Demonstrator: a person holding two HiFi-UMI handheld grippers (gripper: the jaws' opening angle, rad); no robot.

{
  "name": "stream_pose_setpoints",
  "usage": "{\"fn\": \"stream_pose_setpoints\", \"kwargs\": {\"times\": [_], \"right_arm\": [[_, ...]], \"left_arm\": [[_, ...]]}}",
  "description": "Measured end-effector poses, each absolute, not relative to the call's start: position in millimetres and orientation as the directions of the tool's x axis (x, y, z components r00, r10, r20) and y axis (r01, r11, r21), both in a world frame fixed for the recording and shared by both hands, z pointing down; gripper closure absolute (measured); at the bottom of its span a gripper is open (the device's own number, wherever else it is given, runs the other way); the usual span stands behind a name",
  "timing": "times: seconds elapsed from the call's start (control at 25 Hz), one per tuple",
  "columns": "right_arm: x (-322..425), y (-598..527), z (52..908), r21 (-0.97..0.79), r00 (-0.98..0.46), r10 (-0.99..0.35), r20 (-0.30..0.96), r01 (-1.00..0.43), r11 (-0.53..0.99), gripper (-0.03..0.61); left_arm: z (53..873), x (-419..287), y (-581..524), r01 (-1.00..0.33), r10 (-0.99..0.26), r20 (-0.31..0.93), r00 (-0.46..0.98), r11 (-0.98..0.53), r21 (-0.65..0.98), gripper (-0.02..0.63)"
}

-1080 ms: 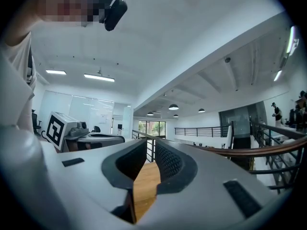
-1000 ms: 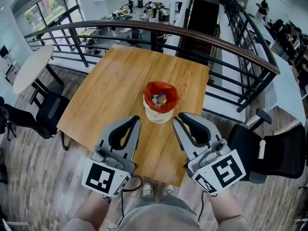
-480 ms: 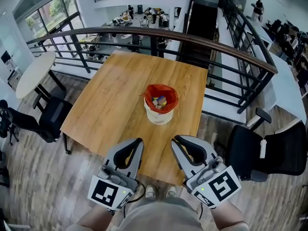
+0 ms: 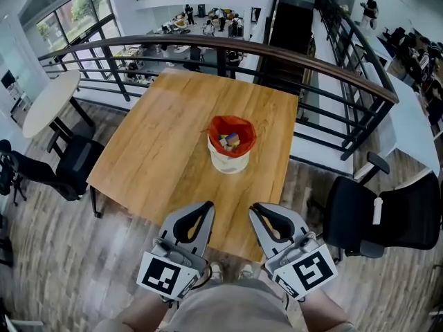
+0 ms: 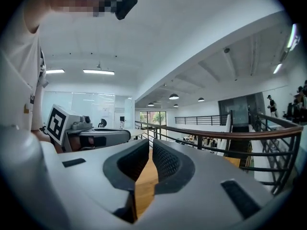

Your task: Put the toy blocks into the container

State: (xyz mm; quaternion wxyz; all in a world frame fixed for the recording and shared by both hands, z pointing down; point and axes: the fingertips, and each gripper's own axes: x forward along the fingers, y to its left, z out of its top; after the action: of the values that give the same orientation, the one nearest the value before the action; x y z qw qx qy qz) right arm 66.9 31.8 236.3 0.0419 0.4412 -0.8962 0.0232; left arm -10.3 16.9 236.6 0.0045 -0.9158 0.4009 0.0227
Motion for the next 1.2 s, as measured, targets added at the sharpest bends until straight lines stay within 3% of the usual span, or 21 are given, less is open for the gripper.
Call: {"fn": "stream_pose_setpoints", "kwargs": {"times": [1.2], "right_arm": [[64,43,229,0.021,-0.626,-0.774,0.095,-0.776,0.630,0.552]], "left_arm": [[235,2,26,-0.708,-0.708,-0.029,0.706,-0.706,0.004,0.603]]}}
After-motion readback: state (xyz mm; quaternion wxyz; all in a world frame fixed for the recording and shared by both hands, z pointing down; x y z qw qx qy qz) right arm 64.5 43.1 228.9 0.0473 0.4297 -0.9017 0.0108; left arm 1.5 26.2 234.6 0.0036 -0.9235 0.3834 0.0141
